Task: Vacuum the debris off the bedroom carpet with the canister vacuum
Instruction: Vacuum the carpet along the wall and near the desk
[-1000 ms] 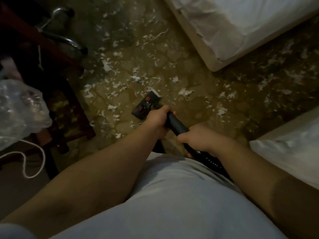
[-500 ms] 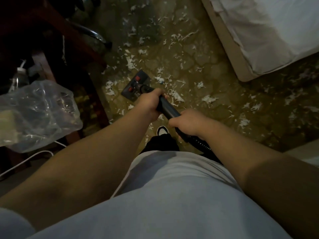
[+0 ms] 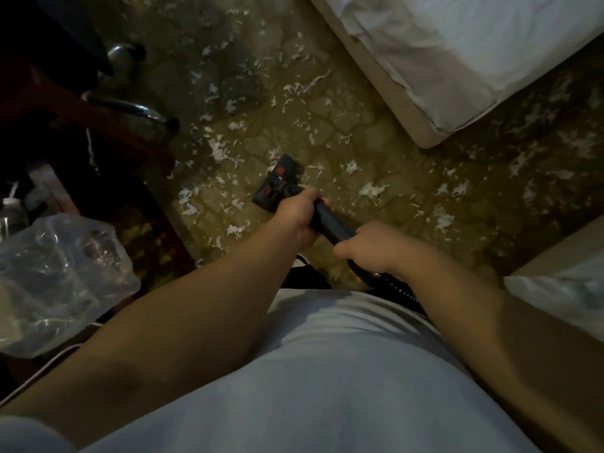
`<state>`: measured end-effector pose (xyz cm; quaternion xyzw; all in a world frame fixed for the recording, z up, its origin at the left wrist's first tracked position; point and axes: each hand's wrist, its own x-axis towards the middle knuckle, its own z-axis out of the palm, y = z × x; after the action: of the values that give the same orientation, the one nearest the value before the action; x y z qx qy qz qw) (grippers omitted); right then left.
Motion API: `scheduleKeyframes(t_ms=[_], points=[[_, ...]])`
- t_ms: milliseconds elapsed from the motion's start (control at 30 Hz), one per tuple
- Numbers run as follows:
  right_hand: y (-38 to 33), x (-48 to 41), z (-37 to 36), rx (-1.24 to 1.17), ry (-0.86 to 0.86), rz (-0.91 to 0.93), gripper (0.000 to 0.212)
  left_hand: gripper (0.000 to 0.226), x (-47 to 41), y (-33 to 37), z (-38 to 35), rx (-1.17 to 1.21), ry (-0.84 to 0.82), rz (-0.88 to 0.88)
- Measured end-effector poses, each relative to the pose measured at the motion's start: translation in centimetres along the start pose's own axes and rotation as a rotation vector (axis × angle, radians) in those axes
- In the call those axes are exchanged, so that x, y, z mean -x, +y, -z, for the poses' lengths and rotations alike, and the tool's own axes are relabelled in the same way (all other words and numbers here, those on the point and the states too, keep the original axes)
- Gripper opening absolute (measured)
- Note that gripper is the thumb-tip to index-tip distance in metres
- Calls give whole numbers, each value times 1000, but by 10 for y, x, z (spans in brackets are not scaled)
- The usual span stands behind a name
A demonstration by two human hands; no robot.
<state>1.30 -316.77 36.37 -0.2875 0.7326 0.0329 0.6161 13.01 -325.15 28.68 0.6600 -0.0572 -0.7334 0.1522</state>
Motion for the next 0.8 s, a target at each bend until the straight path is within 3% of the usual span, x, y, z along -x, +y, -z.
scheduleKeyframes(t_ms=[133, 533, 800], points=[[39, 13, 27, -55, -4, -23, 34, 5, 9, -30, -42, -111, -12, -6], [189, 67, 139, -146, 4, -97, 27, 6, 41, -142, -200, -166, -87, 56], [292, 102, 193, -279, 72, -169, 17, 3, 52, -218, -307, -342, -153, 125]])
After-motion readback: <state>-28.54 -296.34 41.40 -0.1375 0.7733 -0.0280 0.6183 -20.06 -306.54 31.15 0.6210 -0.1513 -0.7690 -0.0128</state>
